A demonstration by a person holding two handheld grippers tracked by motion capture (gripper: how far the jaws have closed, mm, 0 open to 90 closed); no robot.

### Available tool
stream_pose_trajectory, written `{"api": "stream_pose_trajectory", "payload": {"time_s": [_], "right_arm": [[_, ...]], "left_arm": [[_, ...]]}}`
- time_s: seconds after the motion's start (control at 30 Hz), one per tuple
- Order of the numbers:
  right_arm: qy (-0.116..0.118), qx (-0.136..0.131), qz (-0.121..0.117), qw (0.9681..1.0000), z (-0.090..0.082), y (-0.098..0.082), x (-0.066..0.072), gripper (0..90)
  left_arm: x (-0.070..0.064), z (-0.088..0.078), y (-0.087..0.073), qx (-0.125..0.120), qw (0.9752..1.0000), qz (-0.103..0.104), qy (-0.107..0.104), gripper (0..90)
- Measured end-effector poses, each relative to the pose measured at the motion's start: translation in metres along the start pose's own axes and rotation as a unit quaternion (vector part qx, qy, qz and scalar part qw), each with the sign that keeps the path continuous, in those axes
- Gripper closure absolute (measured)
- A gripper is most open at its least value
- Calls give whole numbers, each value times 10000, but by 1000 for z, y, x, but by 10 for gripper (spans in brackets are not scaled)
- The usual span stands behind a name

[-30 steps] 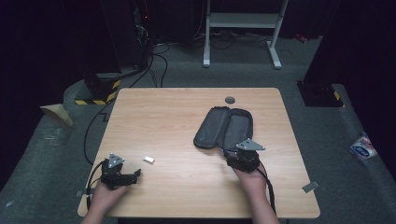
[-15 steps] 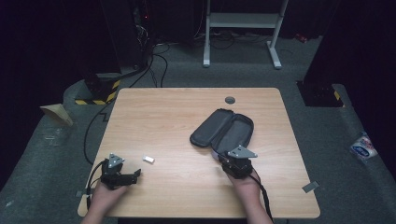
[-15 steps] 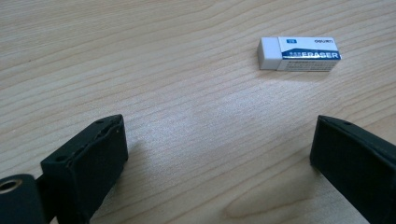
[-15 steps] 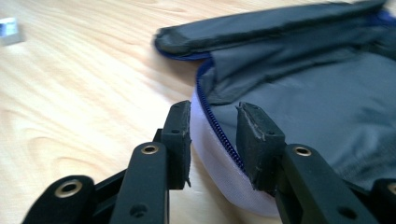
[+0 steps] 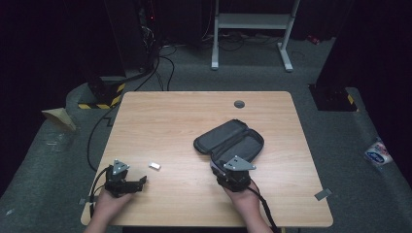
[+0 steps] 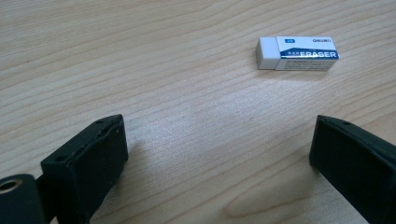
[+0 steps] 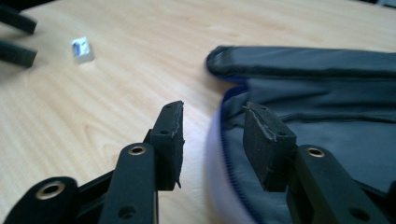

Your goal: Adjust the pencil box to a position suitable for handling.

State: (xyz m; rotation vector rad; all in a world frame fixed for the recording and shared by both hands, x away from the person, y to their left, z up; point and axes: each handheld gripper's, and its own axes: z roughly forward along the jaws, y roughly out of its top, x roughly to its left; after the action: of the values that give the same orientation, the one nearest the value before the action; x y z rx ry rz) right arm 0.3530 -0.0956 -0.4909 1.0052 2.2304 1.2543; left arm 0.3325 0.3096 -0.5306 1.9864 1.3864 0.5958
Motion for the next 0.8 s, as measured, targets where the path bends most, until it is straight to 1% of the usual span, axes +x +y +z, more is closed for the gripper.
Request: {"api": "stream_pose_trajectory", "payload": {"time_s": [0.1, 0.2, 0.23, 0.3, 0.33, 0.37, 0.43, 0.57, 0.6, 0.63, 0.7, 0.73, 0.77, 0.8], "right_arm": [[-190, -98, 105, 9997, -7, 2, -11, 565], [-428, -186, 299, 9985, -15, 1, -28, 549], [-498, -201, 353, 9979, -18, 1, -34, 538], [-562, -290, 504, 9967, -25, 0, -47, 496], [-661, -336, 542, 9958, -28, -1, -53, 478], [-827, -361, 565, 9943, -31, -1, -60, 467], [-1021, -351, 604, 9923, -34, -1, -72, 441], [-1540, -252, 663, 9855, -37, -3, -97, 427], [-1568, -259, 733, 9846, -38, -4, -101, 427], [-1601, -239, 817, 9834, -38, -5, -109, 429], [-1772, -100, 819, 9807, -36, -6, -119, 444], [-1808, -46, 877, 9796, -35, -6, -125, 456], [-1822, -12, 946, 9787, -34, -7, -131, 484], [-1872, 12, 1009, 9771, -33, -7, -135, 517]], "left_arm": [[0, 0, 0, 1, 10000, -1, 0, 46], [0, 0, 0, -1, 10000, 3, -6, 47], [0, 0, 0, 0, 10000, 0, -14, 47], [0, 0, 0, -1, 10000, 5, -19, 47], [0, 0, 0, 0, 10000, 4, -24, 47], [0, 0, 0, -1, 10000, 6, -25, 47], [0, 0, 0, 0, 10000, 11, -26, 47], [0, 0, 0, 4, 10000, 5, -19, 48], [0, 0, 0, 4, 10000, 5, -19, 49], [0, 0, 0, 4, 10000, 7, -13, 49], [0, 0, 0, 3, 10000, 7, -17, 49], [0, 0, 0, -2, 10000, 3, -9, 49], [0, 0, 0, 2, 10000, 6, -4, 51], [-1, 0, 0, -12, 10000, 6, -8, 52]]}}
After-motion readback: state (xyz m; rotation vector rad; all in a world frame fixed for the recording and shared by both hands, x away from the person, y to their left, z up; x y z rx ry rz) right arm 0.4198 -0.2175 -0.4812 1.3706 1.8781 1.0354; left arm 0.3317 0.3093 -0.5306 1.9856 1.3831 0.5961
